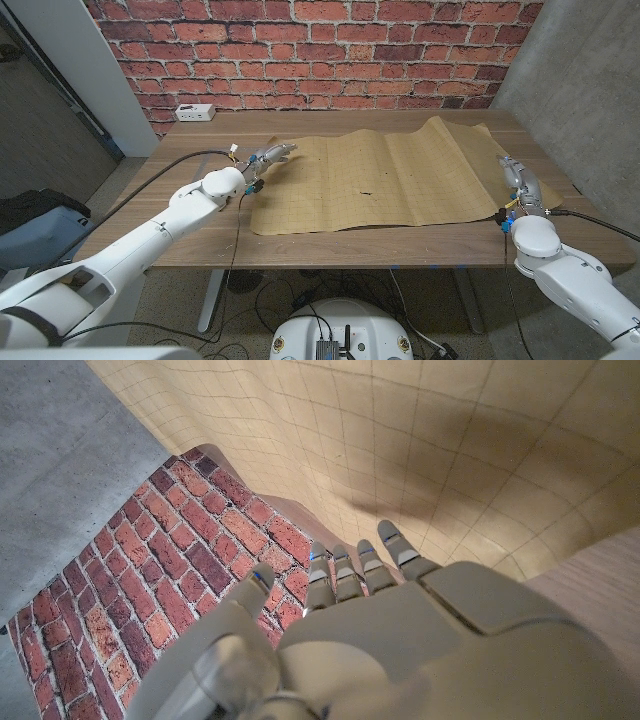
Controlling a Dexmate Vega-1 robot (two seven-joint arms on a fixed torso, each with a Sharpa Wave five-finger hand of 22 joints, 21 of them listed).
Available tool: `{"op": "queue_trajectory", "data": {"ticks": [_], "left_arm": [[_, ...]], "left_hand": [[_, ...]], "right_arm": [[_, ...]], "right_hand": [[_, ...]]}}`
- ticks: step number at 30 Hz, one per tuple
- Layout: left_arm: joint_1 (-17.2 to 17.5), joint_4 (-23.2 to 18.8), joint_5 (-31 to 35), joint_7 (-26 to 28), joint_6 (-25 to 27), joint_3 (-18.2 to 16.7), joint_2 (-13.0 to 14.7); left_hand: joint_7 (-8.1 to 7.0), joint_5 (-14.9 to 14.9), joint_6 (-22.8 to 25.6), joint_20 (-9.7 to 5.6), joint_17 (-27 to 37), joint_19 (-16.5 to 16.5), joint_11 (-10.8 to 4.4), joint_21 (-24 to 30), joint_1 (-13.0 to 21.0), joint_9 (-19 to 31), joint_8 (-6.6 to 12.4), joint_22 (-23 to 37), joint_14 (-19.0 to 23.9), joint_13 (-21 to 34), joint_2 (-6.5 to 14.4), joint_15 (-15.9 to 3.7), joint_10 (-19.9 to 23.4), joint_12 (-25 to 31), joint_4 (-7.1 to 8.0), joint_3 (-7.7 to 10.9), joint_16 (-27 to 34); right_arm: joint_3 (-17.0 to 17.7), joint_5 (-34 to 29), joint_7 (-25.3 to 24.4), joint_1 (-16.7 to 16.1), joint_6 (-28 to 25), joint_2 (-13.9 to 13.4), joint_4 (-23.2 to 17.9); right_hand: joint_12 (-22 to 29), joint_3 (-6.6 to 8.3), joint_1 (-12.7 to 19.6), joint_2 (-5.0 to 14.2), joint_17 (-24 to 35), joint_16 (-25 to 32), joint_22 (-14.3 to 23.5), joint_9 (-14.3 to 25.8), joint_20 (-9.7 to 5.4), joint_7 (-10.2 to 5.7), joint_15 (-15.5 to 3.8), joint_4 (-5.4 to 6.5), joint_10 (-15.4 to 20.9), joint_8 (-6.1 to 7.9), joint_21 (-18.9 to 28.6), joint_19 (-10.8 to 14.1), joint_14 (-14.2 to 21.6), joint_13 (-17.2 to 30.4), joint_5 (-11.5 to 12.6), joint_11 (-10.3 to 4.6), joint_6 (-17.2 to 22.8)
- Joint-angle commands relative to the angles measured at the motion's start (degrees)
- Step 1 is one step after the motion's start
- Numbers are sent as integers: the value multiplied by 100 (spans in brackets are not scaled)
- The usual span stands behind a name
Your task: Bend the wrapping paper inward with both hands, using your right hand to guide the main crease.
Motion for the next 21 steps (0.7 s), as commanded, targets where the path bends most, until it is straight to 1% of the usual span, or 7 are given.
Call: {"op": "queue_trajectory", "data": {"ticks": [1, 4, 6, 7, 14, 19, 21], "left_arm": [[-63, -322, 459, 62, 598, 124, 219], [-95, -405, 578, 55, 777, 171, 274], [-124, -457, 674, 53, 885, 209, 308], [-139, -490, 734, 56, 947, 231, 327], [-285, -724, 1207, 20, 1403, 432, 451], [-416, -827, 1565, -37, 1672, 598, 486], [-463, -838, 1690, -62, 1724, 657, 488]], "left_hand": [[55, 1, 224, 1, 4, 80, 32, -24, -3, 11, 46, 31, 142, 14, -23, -6, 158, 48, -32, 19, 19], [114, 1, 348, 9, 4, 100, 36, -43, -5, 12, 52, 32, 202, 14, -24, 5, 209, 42, -34, 24, 16], [174, 1, 342, 13, 4, 105, 34, -55, -7, 12, 28, 32, 215, 14, -25, 8, 241, 41, -34, 26, 9], [179, 1, 344, 12, 4, 105, 34, -58, -8, 12, 24, 32, 217, 14, -25, 8, 244, 39, -34, 26, 6], [151, 2, 485, 19, 6, 95, 10, -94, -20, 13, 32, 33, 234, 14, -29, 6, 308, 33, -29, 27, -12], [120, 1, 549, 19, 7, 59, 12, -125, -30, 13, 29, 34, 241, 14, -31, -7, 343, 29, -22, 25, -22], [113, 1, 566, 20, 8, 48, -10, -138, -35, 14, 22, 35, 242, 14, -33, -14, 347, 23, -19, 24, -27]], "right_arm": [[122, -66, -220, -73, -673, -16, -196], [142, -75, -269, -88, -794, -3, -229], [151, -93, -332, -98, -882, 19, -256], [159, -97, -355, -104, -931, 26, -269], [214, -142, -585, -148, -1254, 120, -353], [247, -209, -831, -172, -1580, 203, -446], [258, -229, -873, -172, -1671, 218, -462]], "right_hand": [[29, 58, 76, 47, 22, 31, 22, 17, -38, 15, -33, 23, 44, 48, -8, 13, -2, 10, 34, -9, 87], [26, 71, 86, 51, 26, 33, 22, 18, -44, 11, -50, 33, 44, 47, -7, 17, 0, 10, 35, -16, 97], [27, 80, 93, 53, 29, 34, 22, 18, -47, 5, -54, 39, 49, 45, -9, 12, -1, 10, 36, -17, 99], [26, 82, 94, 53, 29, 34, 23, 18, -50, 1, -59, 41, 48, 45, -9, 11, -1, 10, 36, -19, 100], [19, 123, 130, 62, 35, 36, 23, 20, -64, -14, -83, 60, 45, 43, -31, -43, -3, 11, 43, -47, 120], [8, 165, 180, 53, 34, 29, 23, 21, -70, -22, -103, 58, 31, 40, -53, -105, -16, 12, 50, -90, 139], [7, 177, 197, 47, 32, 28, 23, 21, -72, -21, -105, 54, 31, 44, -57, -117, -14, 12, 53, -85, 155]]}}
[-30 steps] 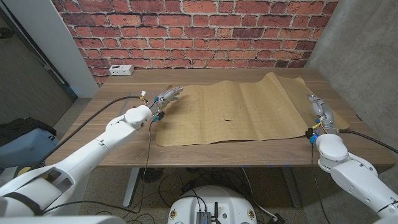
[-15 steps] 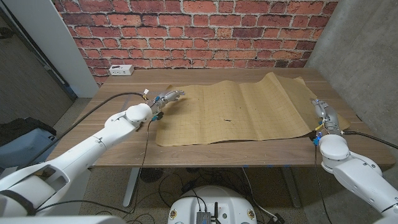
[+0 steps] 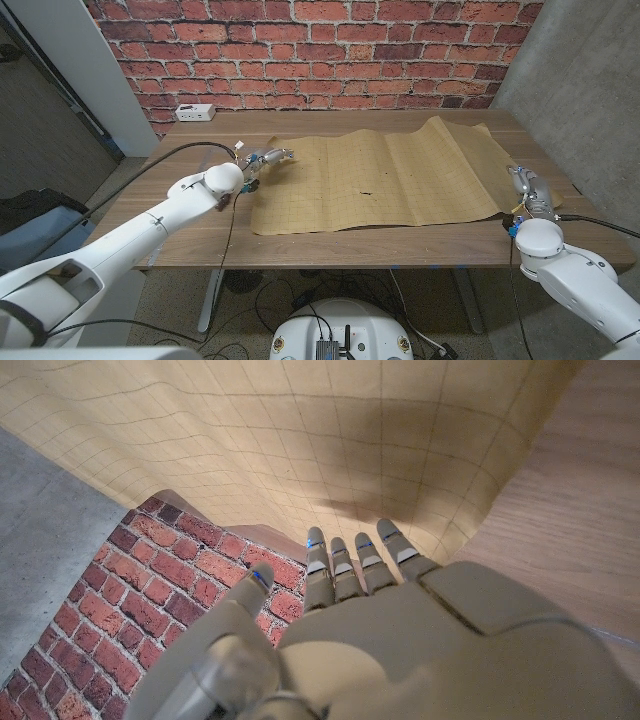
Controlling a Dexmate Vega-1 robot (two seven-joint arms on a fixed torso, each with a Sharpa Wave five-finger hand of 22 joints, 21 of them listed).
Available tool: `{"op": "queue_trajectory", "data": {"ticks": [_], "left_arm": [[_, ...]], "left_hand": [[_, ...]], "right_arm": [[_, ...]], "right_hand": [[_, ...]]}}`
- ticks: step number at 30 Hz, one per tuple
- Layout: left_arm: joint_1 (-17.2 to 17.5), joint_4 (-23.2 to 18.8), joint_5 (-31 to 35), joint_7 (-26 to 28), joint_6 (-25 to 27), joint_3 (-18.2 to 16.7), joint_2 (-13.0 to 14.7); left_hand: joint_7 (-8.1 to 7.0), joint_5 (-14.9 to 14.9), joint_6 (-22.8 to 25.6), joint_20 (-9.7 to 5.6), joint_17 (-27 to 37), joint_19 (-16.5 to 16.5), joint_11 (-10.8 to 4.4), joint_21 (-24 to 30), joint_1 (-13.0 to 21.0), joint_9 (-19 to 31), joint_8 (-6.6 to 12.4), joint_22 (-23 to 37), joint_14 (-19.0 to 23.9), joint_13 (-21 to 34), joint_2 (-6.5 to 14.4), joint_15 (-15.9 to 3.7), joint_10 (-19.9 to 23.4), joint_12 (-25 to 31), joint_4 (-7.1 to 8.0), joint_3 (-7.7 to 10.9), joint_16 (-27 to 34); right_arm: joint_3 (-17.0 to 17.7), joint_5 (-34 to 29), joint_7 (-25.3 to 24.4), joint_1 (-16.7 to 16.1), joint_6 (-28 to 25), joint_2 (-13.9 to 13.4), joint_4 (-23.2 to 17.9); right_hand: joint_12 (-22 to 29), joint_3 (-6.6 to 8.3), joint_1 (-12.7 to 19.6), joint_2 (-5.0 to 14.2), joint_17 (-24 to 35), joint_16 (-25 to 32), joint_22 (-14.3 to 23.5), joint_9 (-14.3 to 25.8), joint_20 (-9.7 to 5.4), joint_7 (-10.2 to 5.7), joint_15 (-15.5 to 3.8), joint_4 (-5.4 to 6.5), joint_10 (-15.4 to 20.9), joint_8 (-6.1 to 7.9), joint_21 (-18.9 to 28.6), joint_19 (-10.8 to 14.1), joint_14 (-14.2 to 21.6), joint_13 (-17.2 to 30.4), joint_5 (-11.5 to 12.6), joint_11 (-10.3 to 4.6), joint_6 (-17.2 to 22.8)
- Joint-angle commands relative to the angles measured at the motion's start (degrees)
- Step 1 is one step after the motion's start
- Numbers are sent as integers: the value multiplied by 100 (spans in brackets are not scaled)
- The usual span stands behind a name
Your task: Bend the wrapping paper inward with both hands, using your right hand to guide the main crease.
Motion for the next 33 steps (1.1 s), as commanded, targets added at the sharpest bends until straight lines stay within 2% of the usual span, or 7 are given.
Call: {"op": "queue_trajectory", "data": {"ticks": [1, 7, 18, 33], "left_arm": [[-262, -262, 841, -109, 668, 344, 124], [-336, -270, 1094, -157, 797, 438, 113], [-284, -288, 1203, -160, 941, 403, 138], [-196, -394, 1272, -146, 1208, 357, 218]], "left_hand": [[-16, 1, 113, 36, 7, -8, -35, -37, -37, 15, 21, 35, 32, 14, -33, -8, 57, 21, -18, 24, -29], [-36, 2, 194, 57, 8, -40, -70, -75, -52, 15, 12, 36, 31, 14, -34, -18, 120, 21, -7, 24, -44], [-20, 5, 290, 64, 6, -22, -77, -107, -64, 16, -8, 37, 85, 15, -30, -52, 222, 23, 3, 29, -44], [10, 7, 411, 56, 3, 38, -90, -134, -78, 17, -32, 38, 191, 16, -31, -80, 338, 20, 13, 36, -34]], "right_arm": [[82, -129, -432, -46, -676, 157, -179], [60, -209, -641, 18, -1007, 257, -238], [135, -193, -769, 147, -1418, 396, -207], [295, -76, -696, 274, -1785, 421, -82]], "right_hand": [[6, 87, 82, 21, 4, 27, 23, 21, 2, -11, -31, -3, 4, 20, -29, -60, 19, 13, 55, -50, 86], [0, 130, 150, 1, -5, 24, 22, 22, 4, -35, -40, -27, 2, 18, -47, -120, 28, 13, 64, -87, 110], [-9, 178, 224, -6, -10, 32, 22, 24, 12, -84, -51, -46, -4, 2, -45, -141, 65, 13, 75, -104, 105], [-54, 246, 358, -33, -14, 0, 22, 28, -38, -127, -103, -78, -117, -38, -46, -207, -5, 15, 89, -154, 34]]}}
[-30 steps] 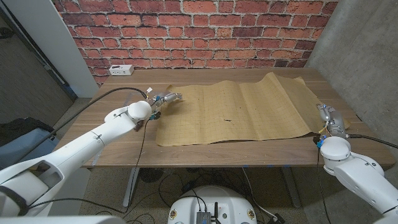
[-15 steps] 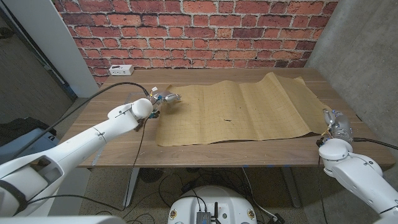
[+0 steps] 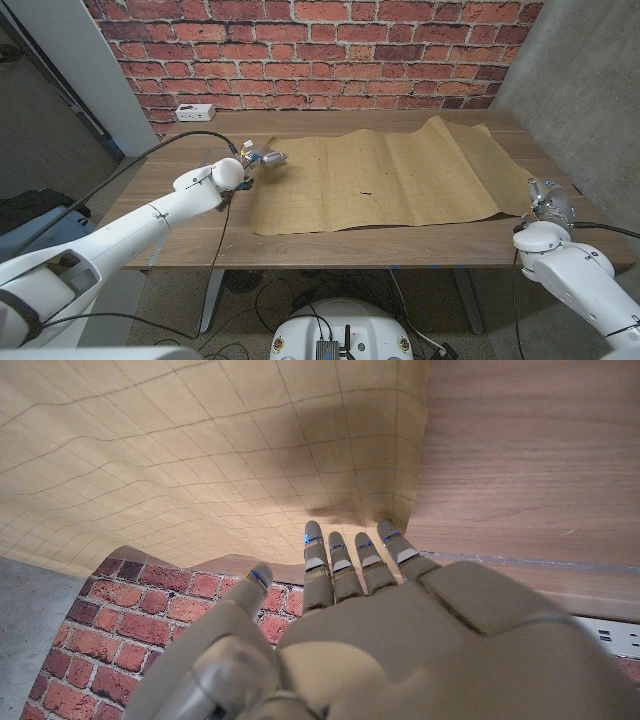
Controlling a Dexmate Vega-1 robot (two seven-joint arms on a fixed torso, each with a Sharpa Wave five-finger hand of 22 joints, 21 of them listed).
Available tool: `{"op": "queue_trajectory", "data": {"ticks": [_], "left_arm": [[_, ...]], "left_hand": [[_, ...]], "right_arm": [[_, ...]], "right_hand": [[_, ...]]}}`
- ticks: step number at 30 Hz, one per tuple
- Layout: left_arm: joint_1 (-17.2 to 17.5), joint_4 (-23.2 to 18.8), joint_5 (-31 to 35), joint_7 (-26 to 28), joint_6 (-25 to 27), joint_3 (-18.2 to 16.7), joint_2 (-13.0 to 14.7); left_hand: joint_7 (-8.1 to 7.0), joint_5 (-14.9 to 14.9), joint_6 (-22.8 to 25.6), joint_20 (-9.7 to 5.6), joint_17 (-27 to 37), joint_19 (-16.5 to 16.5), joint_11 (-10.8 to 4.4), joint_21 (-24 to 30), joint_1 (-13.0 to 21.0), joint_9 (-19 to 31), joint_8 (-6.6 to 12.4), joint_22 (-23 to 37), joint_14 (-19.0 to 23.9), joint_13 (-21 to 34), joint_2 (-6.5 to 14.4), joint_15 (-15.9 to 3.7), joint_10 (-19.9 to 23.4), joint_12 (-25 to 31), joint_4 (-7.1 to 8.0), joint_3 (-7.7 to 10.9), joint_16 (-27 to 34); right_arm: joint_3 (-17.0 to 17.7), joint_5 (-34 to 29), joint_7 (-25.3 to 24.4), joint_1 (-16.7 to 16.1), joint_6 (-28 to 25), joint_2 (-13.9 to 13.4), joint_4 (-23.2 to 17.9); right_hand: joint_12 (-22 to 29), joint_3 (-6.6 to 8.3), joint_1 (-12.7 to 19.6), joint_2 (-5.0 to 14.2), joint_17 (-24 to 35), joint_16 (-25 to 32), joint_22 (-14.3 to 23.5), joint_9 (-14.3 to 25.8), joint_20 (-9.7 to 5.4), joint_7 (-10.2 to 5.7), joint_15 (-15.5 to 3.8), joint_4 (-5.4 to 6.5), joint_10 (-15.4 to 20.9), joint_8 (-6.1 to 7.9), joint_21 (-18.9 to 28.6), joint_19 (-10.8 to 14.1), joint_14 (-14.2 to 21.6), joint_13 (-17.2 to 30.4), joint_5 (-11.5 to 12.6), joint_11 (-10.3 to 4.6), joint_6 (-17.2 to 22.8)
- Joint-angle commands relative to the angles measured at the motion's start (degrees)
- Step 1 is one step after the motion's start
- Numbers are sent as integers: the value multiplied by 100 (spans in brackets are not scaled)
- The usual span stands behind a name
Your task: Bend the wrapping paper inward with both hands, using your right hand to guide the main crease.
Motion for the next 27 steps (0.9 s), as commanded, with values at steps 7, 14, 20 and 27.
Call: {"op": "queue_trajectory", "data": {"ticks": [7, 14, 20, 27], "left_arm": [[113, -193, 147, 33, 398, -34, 112], [207, -381, 158, 92, 513, -78, 176], [298, -563, 151, 131, 618, -122, 233], [404, -743, 125, 169, 736, -164, 288]], "left_hand": [[27, 7, 107, 15, 17, 66, -19, -22, -61, 19, -28, 8, 97, 16, -13, -14, 97, 10, 16, 38, 3], [25, 7, 132, 14, 17, 81, -5, -32, -66, 19, -39, 8, 116, 17, -16, -13, 120, 3, 18, 39, -1], [35, 8, 157, 11, 16, 100, -19, -43, -71, 20, -51, 9, 130, 17, -19, -15, 148, -3, 21, 40, -6], [42, 8, 178, 7, 16, 114, -20, -52, -76, 20, -59, 9, 136, 17, -24, -29, 154, -14, 23, 40, -12]], "right_arm": [[182, 200, 140, 185, -387, 0, 240], [221, 340, 229, 326, -647, -71, 402], [182, 416, 249, 461, -900, -148, 513], [120, 555, 249, 687, -1390, -218, 627]], "right_hand": [[-13, 81, 110, -4, 5, -11, 22, 30, -32, -40, -27, 7, -47, -16, -10, -53, -31, 17, 25, -6, -18], [-14, 87, 125, -4, 6, -15, 22, 31, -44, -53, -44, 9, -55, -22, -11, -69, -46, 18, 26, -16, -32], [-36, 105, 173, -12, 4, -26, 21, 32, -59, -79, -62, -3, -133, -35, -11, -99, -83, 18, 29, -47, -75], [-68, 118, 219, -20, 3, -57, 21, 33, -82, -84, -90, -14, -253, -52, -22, -163, -182, 18, 32, -87, -145]]}}
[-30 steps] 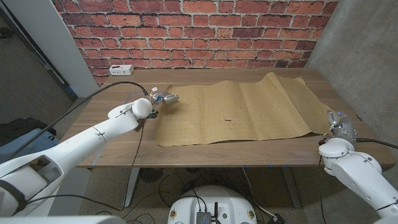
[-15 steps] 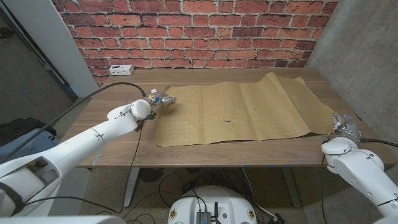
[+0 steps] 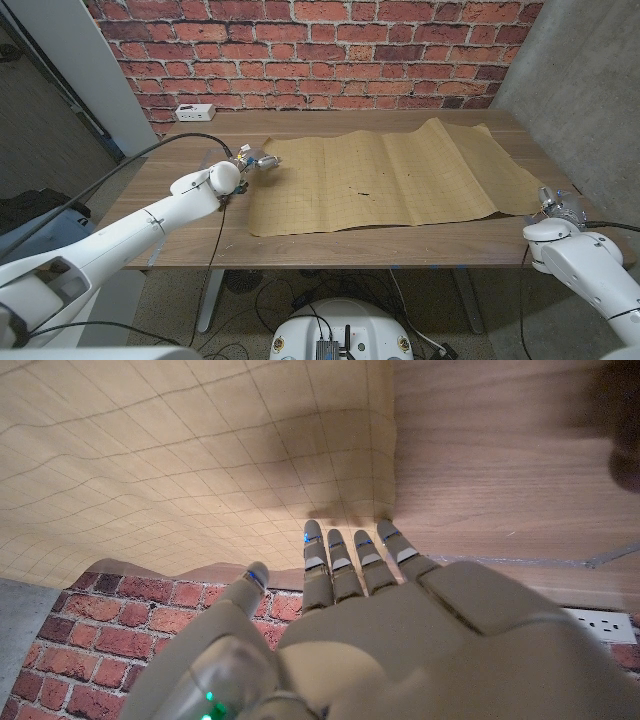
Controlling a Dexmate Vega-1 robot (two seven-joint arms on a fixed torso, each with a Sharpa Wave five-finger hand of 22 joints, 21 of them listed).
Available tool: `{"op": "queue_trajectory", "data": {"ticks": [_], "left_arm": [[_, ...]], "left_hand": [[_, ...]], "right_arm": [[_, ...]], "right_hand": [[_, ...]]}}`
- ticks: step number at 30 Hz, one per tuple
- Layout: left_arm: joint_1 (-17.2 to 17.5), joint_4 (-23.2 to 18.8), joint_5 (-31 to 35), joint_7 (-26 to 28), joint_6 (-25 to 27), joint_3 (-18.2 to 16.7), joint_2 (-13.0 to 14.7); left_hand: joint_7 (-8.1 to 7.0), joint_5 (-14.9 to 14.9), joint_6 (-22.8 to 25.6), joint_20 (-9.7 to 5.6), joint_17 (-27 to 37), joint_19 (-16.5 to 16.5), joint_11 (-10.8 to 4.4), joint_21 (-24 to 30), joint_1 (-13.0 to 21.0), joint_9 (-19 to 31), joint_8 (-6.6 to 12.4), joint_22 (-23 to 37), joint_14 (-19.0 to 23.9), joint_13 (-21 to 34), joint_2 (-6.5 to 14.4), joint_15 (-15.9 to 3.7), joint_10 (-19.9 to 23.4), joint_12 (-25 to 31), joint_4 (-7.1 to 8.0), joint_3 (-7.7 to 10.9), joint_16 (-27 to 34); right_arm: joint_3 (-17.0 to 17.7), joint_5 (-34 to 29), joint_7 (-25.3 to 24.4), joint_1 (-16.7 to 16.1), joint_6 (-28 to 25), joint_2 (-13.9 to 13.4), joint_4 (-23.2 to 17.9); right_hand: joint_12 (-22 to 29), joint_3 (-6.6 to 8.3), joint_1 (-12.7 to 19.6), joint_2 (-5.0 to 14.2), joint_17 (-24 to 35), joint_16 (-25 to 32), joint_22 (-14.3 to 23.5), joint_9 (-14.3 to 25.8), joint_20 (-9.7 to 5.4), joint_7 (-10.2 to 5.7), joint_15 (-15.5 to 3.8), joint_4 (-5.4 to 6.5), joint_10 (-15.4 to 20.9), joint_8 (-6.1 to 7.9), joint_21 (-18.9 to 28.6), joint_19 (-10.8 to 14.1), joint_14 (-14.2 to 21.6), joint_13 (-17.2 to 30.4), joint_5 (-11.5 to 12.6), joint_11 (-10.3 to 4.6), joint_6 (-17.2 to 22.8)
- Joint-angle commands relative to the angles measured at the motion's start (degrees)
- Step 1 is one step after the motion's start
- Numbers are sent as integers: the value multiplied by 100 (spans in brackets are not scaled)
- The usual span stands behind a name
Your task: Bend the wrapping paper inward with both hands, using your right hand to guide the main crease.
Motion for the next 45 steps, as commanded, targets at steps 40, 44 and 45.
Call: {"op": "queue_trajectory", "data": {"ticks": [40, 44, 45], "left_arm": [[148, -352, -74, 99, 390, -27, 82], [106, -293, -73, 80, 338, -7, 68], [100, -279, -81, 76, 312, -9, 65]], "left_hand": [[9, 11, 96, -50, 15, 125, -8, -98, -88, 24, -95, 10, 73, 20, -26, -51, 83, -82, 41, 38, -45], [8, 11, 92, -51, 15, 128, -14, -104, -92, 24, -102, 10, 67, 20, -27, -51, 73, -91, 44, 37, -49], [3, 12, 86, -51, 15, 129, -6, -106, -93, 24, -106, 10, 67, 20, -28, -53, 74, -93, 45, 36, -50]], "right_arm": [[-688, 309, 509, 976, -568, -649, 812], [-908, 213, 372, 1181, -740, -672, 861], [-971, 176, 303, 1249, -833, -662, 877]], "right_hand": [[125, 171, 447, 73, 15, 109, 29, 52, -241, -160, -246, 146, -187, 157, 107, 13, -169, 19, -30, -535, 51], [259, 300, 780, 85, 21, 293, 35, 60, -226, -157, -335, 105, 377, 241, 209, 344, 368, 21, -59, -406, 534], [349, 356, 953, 87, 57, 439, 45, 66, -121, -46, -308, 112, 742, 255, 295, 605, 742, 35, -67, -256, 732]]}}
